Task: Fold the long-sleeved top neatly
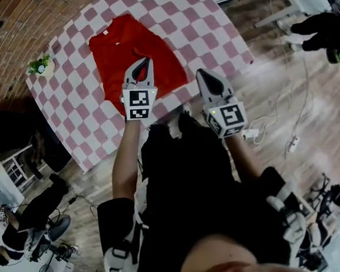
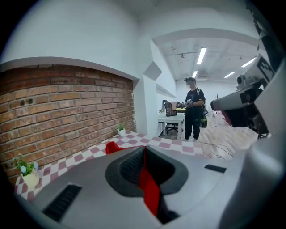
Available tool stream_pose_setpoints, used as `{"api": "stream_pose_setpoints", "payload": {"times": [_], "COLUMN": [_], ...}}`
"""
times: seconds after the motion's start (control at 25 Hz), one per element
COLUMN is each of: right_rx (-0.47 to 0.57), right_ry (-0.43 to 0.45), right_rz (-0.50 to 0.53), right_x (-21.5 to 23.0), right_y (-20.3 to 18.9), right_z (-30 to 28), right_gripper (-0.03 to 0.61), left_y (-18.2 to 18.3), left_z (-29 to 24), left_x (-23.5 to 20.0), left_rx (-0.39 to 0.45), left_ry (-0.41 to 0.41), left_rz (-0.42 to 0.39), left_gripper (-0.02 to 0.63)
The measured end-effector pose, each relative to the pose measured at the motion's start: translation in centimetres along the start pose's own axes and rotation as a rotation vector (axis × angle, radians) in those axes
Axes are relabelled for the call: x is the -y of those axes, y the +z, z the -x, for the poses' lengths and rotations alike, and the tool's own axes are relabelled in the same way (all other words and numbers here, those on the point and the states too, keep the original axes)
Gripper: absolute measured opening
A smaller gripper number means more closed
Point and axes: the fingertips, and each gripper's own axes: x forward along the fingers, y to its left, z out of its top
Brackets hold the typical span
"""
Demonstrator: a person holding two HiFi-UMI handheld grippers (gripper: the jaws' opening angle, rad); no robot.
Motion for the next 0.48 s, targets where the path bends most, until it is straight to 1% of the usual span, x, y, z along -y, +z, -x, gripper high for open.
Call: {"api": "stream_pose_setpoints", "payload": {"times": [0.16,0.36,0.48], "right_rx": [-0.013,-0.032,-0.035], "right_ry": [0.019,0.033,0.036], "right_rz": [0.0,0.009,-0.001], "right_x": [1.2,2.6,3.4], "right_y": [-0.8,-1.9,-2.7], "right_z": [0.2,0.0,-0.3], "right_gripper": [0.008,0.008,0.008], "left_y": [-2.4,-7.1,-9.4], "left_z": [-1.8,-4.5,-6.1], "left_x": [3.1,6.5,8.2], "left_rx": [-0.039,-0.114,-0.143], "left_ry": [-0.011,-0.033,-0.053], "left_rz": [0.026,0.045,0.05], "left_gripper": [0.012,0.012,0.012]}}
